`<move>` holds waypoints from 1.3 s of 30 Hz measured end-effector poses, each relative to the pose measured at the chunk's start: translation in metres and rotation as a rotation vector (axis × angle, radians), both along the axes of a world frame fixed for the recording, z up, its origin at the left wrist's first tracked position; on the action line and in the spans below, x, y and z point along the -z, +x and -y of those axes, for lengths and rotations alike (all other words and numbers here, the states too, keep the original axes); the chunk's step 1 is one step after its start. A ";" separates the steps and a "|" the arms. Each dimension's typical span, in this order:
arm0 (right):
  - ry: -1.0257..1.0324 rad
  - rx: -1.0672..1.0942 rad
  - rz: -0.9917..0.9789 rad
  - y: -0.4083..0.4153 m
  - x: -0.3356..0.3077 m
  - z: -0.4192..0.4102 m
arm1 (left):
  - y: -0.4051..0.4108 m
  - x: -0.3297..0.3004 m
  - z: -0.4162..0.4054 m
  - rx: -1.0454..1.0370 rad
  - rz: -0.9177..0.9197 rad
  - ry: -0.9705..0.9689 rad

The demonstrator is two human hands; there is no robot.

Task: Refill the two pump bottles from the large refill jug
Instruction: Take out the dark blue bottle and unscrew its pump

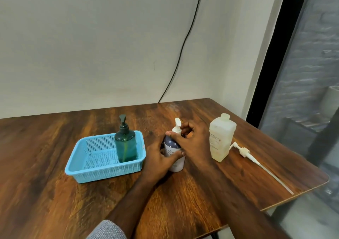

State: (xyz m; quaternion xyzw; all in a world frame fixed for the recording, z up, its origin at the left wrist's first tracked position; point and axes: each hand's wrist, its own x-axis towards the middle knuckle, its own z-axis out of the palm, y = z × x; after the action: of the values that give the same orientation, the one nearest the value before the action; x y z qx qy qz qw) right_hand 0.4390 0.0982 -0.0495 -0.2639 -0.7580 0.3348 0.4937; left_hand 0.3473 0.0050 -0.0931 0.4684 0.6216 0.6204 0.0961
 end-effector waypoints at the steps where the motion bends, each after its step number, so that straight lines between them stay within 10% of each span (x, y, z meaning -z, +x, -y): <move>1: 0.011 0.005 0.004 -0.002 0.001 -0.002 | 0.001 -0.001 0.000 0.007 -0.001 0.002; 11: 0.179 -0.062 0.052 -0.003 -0.005 -0.010 | -0.003 -0.004 0.002 0.063 0.041 0.017; 20: -0.244 -0.510 0.087 0.016 -0.014 -0.024 | -0.002 0.000 -0.001 0.048 0.069 0.013; 26: -0.278 -0.157 0.001 0.005 -0.013 -0.010 | -0.002 0.001 0.002 0.079 0.094 -0.010; 39: -0.210 -0.225 0.029 0.002 -0.007 -0.010 | -0.003 0.001 0.000 0.086 0.097 0.010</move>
State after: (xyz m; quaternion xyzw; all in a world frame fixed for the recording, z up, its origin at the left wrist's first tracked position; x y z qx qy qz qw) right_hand 0.4407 0.1079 -0.0421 -0.2322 -0.7506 0.4615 0.4119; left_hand 0.3443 0.0045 -0.0940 0.4646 0.5926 0.6407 0.1501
